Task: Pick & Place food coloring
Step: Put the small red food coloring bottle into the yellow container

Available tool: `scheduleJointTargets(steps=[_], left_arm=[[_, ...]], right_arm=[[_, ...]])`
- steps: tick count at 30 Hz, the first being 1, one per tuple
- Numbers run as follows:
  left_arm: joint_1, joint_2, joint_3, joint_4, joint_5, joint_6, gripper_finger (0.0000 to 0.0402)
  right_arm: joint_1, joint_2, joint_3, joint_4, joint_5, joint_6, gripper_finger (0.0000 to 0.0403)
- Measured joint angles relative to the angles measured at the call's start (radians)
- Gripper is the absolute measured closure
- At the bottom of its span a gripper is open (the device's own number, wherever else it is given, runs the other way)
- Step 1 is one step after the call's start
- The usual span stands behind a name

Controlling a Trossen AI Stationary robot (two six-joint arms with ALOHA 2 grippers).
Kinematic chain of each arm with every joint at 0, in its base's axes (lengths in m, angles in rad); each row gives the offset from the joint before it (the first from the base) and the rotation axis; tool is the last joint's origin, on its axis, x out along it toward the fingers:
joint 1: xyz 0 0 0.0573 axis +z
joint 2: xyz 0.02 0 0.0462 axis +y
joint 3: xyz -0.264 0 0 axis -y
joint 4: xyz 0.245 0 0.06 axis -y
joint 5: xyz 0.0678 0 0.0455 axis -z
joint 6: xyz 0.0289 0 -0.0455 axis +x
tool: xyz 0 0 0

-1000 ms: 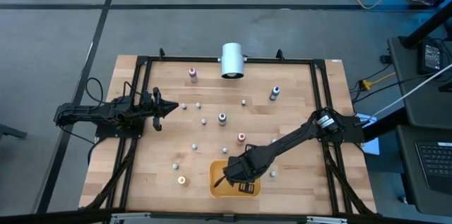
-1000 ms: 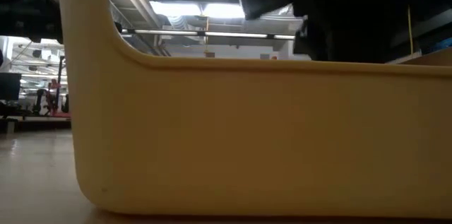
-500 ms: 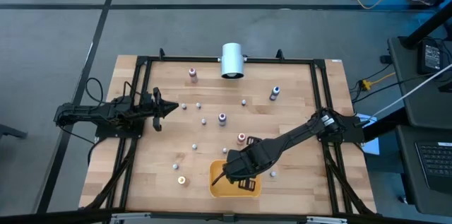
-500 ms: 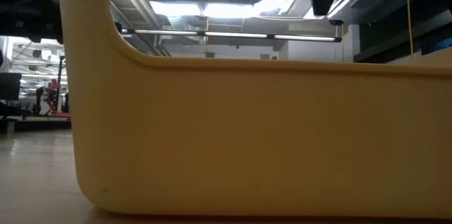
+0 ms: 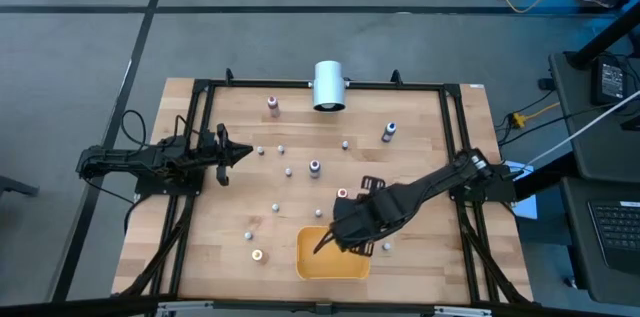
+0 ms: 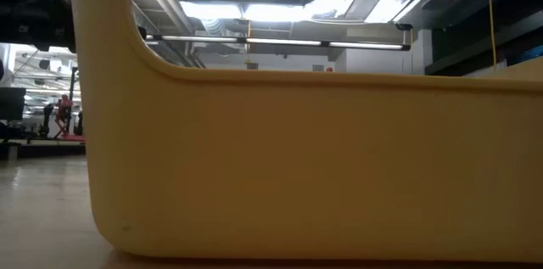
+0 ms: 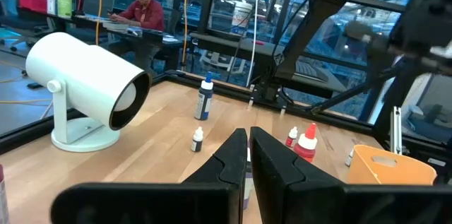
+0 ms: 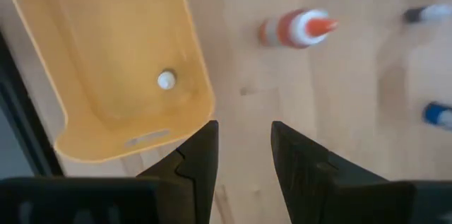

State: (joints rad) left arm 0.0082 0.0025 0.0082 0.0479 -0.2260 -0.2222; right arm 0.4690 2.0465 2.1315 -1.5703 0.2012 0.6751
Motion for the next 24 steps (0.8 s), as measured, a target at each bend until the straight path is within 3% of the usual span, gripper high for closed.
scheduleJointTargets(steps=[10,16,24], left_arm=[[0.0,0.0,0.0,0.0,0.0,0.0,0.0384],[0.0,0.0,0.0,0.0,0.0,-0.003,0.0384],[0.0,0.0,0.0,0.0,0.0,-0.072,0.0384]], right_arm=[[0.0,-0.301,-0.084,-0.001,0.037,-0.055,0.0269],[0.0,-0.53,-0.213,-0.002,0.068,-0.049,0.0269],[-0.002,-0.726,-0.453,-0.003,0.071,-0.005,0.0269]])
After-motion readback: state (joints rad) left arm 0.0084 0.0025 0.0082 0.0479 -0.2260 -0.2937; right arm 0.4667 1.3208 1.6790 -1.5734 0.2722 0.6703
